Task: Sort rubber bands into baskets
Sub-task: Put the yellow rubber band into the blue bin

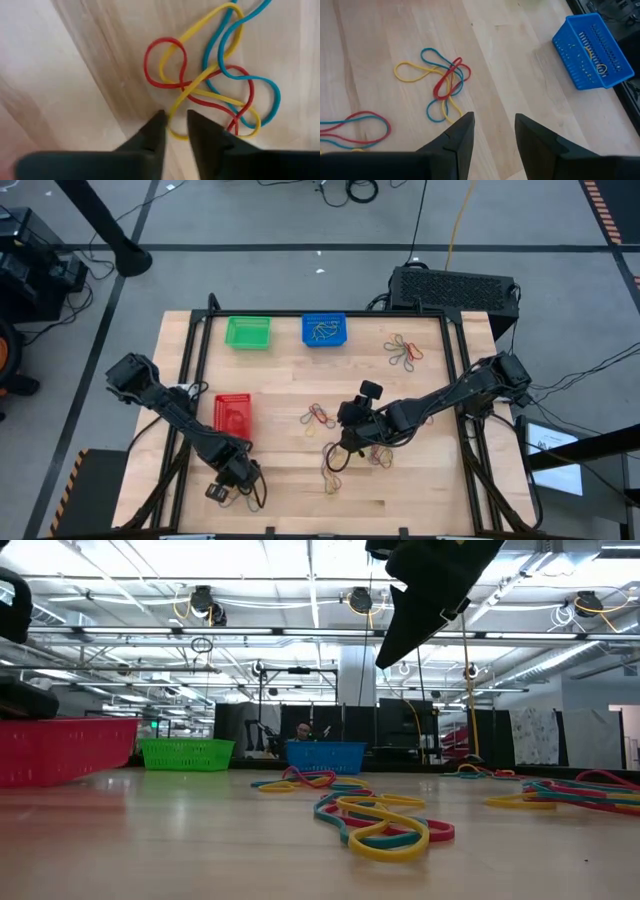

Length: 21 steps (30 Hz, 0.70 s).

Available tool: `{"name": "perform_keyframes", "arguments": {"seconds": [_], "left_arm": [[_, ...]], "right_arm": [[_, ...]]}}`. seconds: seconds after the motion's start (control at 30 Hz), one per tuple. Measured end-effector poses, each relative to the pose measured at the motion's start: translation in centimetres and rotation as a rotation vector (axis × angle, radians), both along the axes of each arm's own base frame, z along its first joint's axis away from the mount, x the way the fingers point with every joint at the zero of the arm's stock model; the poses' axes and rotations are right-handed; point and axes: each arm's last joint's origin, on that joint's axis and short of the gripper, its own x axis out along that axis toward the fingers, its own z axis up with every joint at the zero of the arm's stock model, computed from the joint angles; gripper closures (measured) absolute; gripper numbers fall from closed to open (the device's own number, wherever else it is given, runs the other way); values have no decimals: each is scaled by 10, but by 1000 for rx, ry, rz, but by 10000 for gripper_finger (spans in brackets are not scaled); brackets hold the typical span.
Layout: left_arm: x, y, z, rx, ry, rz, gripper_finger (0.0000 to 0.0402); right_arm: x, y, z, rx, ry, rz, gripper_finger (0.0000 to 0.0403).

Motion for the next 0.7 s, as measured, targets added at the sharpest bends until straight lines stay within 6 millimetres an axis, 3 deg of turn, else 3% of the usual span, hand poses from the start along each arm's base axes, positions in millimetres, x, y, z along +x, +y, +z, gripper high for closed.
{"name": "perform_keyframes", "arguments": {"seconds": [0.1, 0.27, 0.43, 0.7], "left_arm": [[0, 2, 3, -36, 29, 7, 388], [1, 7, 21, -43, 40, 70, 396], [5, 8, 61, -26, -31, 87, 398], [9, 17, 142, 5, -318, 66, 399]], "right_arm": [[0, 0, 0, 0, 0, 0, 268], [0, 0, 0, 0, 0, 0, 268], [0, 0, 0, 0, 0, -1, 268], [0, 0, 0, 0, 1, 0, 268]]}}
